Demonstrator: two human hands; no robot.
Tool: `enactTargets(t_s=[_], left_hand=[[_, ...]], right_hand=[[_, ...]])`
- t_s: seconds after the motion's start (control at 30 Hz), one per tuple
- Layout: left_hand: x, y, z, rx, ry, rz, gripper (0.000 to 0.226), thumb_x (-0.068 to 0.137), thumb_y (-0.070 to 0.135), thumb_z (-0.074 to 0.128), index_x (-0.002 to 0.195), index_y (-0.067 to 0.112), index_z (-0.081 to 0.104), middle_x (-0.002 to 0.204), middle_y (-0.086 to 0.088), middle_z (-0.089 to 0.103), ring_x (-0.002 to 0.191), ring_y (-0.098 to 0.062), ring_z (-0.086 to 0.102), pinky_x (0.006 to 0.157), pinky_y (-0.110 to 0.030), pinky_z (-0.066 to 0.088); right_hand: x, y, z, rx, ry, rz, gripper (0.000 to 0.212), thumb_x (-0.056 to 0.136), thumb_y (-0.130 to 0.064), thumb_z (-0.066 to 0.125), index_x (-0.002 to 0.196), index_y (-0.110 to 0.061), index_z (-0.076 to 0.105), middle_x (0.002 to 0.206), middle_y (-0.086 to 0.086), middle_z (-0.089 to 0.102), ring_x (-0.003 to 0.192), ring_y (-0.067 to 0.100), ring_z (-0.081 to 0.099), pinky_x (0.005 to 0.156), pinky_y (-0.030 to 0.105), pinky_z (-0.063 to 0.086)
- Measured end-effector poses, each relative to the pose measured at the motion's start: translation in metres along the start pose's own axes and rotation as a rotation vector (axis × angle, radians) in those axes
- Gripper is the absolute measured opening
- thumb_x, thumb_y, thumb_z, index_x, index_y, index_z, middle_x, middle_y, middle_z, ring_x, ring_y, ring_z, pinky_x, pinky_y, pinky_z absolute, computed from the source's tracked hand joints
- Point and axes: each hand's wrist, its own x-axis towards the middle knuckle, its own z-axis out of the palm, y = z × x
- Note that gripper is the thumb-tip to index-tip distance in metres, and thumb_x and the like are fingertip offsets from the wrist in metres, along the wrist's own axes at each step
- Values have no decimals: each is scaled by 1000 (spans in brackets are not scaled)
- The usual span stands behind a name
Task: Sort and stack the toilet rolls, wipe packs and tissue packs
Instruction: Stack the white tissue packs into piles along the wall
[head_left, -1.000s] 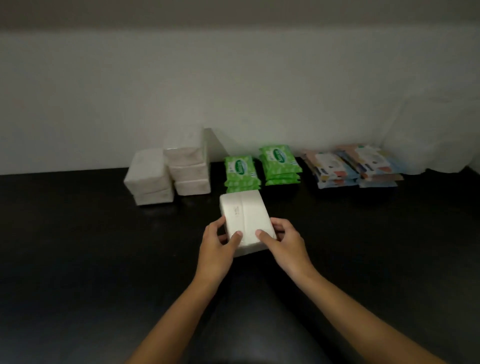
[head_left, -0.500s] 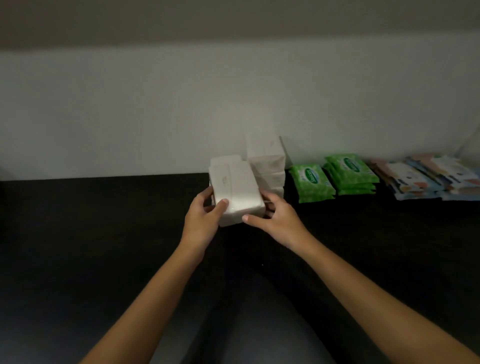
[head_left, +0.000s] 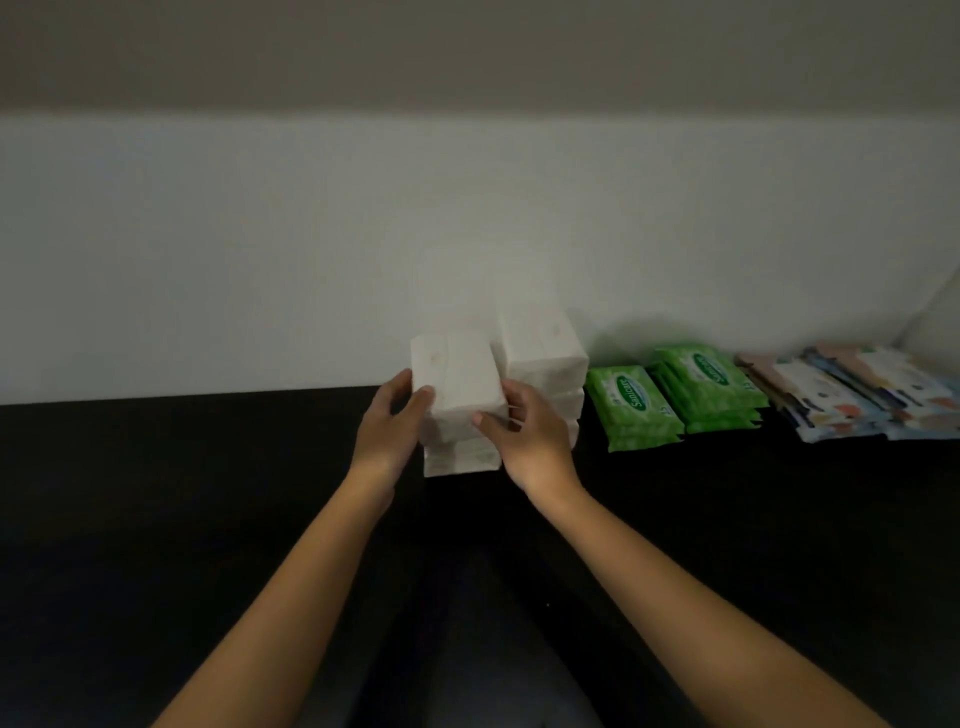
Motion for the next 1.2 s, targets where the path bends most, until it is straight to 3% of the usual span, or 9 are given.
enactTargets(t_s=[0.17, 0.27, 0.4, 0.6, 0.83, 0.97, 1.2], left_hand=[[9, -2, -2, -57, -60, -29, 52, 94, 33, 47, 143, 25, 33, 148, 0, 38, 132, -20, 40, 110, -43, 36], [8, -5, -5, -96, -85, -53, 56, 94, 35, 48, 145, 26, 28, 149, 0, 35, 133, -22, 40, 110, -41, 36], [-1, -20, -9, -126, -93, -60, 63, 92, 42, 48, 147, 29, 20, 153, 1, 29, 139, -21, 32, 113, -40, 29], [-5, -27, -1, -96, -177, -44, 55, 95, 46, 38, 146, 36, 21, 152, 5, 31, 140, -19, 30, 110, -36, 26], [6, -24, 4, -140, -164, -61, 52, 95, 47, 37, 145, 39, 24, 151, 1, 33, 138, -25, 32, 111, -49, 30], [8, -23, 3, -125, -148, -32, 50, 96, 45, 35, 145, 36, 27, 150, 2, 34, 136, -22, 34, 109, -41, 32], [11, -28, -4, -118, -135, -50, 52, 94, 52, 34, 144, 39, 25, 154, 2, 27, 139, -27, 29, 114, -46, 21]], right_hand=[[6, 2, 7, 25, 51, 14, 43, 84, -16, 67, 124, -8, 53, 117, 4, 61, 105, 12, 57, 88, 18, 43], [5, 6, 6, 42, 58, 25, 40, 84, -19, 67, 120, -8, 55, 112, 4, 63, 104, 14, 59, 87, 17, 44], [-5, 19, 2, 36, 44, 22, 36, 85, -20, 65, 118, -10, 56, 95, -12, 54, 95, 3, 52, 72, 0, 40], [-8, 28, 4, 87, -87, 41, 39, 90, -21, 59, 129, -18, 52, 118, -9, 58, 118, 9, 52, 98, 22, 41], [2, 27, 5, 65, -53, 77, 42, 95, -27, 50, 133, -12, 50, 131, 4, 58, 121, 14, 53, 96, 19, 39], [6, 29, 9, 57, -62, 86, 45, 94, -29, 50, 136, -13, 47, 135, 5, 55, 125, 16, 50, 106, 26, 39], [3, 31, 8, 77, -69, 103, 44, 93, -21, 52, 137, -14, 46, 136, 2, 54, 126, 16, 49, 105, 26, 38]])
